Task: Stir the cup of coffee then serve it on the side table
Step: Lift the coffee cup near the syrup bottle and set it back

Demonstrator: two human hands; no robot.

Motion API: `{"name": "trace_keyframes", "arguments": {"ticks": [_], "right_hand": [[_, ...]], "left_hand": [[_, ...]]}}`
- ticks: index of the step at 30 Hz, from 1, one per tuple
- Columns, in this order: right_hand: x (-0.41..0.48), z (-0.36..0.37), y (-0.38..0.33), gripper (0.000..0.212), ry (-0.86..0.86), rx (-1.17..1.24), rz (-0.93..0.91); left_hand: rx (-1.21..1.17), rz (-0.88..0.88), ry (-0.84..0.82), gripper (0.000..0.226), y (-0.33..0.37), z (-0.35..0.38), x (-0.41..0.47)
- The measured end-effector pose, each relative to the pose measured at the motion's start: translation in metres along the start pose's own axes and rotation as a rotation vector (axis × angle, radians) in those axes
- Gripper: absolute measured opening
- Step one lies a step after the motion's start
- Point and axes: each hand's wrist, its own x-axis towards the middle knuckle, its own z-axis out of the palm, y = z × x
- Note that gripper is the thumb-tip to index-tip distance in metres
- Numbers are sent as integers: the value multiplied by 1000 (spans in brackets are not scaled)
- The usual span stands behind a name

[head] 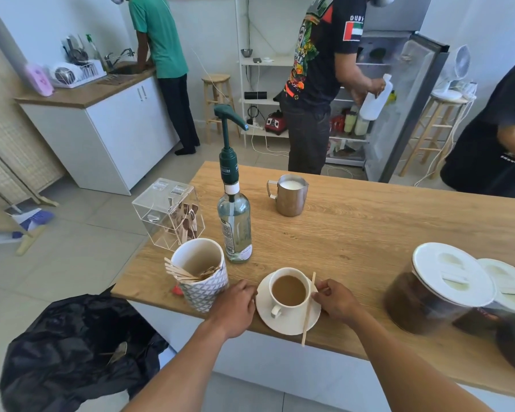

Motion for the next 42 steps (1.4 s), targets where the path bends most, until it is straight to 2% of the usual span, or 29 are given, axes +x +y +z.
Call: {"name": "trace_keyframes", "arguments": {"ticks": [13, 18, 21, 25, 32, 42], "right_hand": [[-23, -19, -5, 18, 40, -12, 24], [-33, -27, -7, 19, 87, -37, -62], [-35, -27, -7, 27, 61, -48, -107], [-38, -19, -3, 50, 20, -67, -129], [-41, -4, 1, 87, 34, -321, -232], [-55, 10, -16, 84, 6, -193, -225]], "left_hand": [[-20, 6, -11, 38, 7, -4, -1], [-59, 3, 10, 41, 12, -12, 3], [-117, -33, -6, 45, 15, -17, 8], [-308, -114, -122, 70, 14, -19, 14], [-521, -157, -206, 90, 17, -19, 25], [-550, -122, -210, 90, 23, -15, 28]]}}
